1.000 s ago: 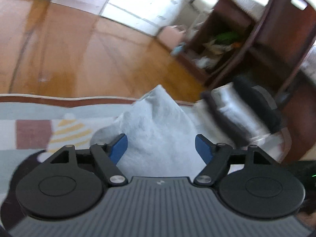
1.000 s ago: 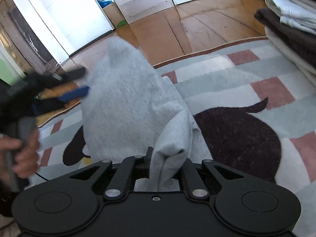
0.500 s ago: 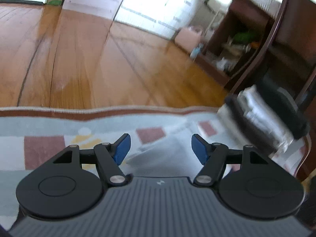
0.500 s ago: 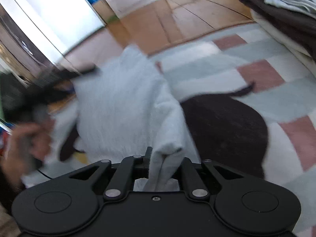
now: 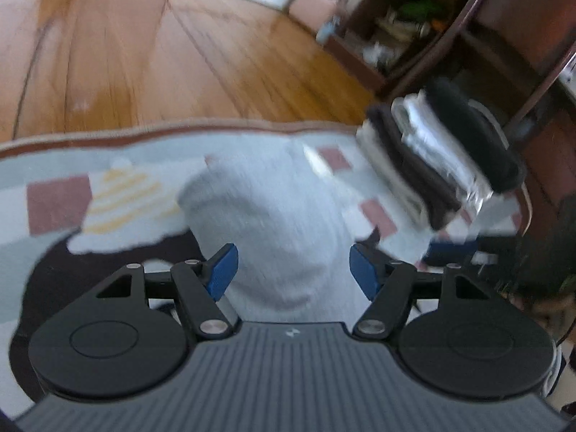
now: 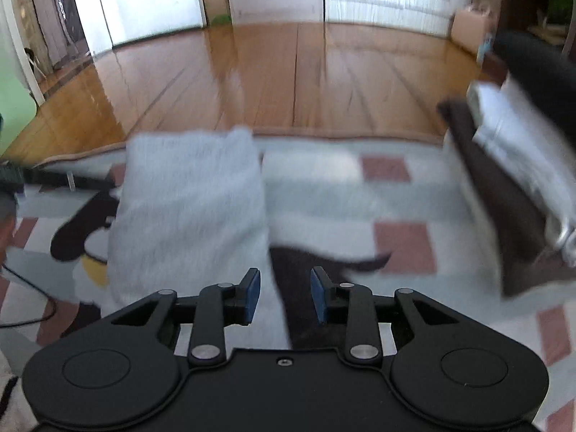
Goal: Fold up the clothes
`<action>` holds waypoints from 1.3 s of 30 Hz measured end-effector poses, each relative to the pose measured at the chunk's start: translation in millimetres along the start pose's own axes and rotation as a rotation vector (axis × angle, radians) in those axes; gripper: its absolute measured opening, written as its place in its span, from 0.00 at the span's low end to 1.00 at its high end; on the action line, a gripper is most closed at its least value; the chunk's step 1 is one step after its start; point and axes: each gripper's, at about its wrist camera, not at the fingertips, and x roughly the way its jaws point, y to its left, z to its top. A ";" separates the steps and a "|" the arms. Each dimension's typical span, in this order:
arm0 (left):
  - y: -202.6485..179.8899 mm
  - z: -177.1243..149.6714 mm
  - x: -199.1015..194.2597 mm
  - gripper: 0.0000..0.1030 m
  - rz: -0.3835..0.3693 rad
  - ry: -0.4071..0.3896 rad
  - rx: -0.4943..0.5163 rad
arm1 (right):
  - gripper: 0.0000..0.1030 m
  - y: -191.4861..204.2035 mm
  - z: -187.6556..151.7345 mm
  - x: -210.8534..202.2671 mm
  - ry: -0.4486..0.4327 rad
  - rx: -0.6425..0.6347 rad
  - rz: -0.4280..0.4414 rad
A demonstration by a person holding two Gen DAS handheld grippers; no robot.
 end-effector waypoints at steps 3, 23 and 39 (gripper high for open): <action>10.6 -7.9 20.7 0.78 0.097 0.069 -0.072 | 0.34 2.7 9.4 4.0 -0.012 -0.003 0.060; 59.4 2.9 38.2 0.39 -0.065 0.089 -0.306 | 0.44 95.3 15.1 82.1 0.164 -0.304 0.214; 85.2 5.2 50.8 0.25 -0.123 -0.138 -0.456 | 0.51 104.5 22.7 64.0 0.038 -0.236 0.198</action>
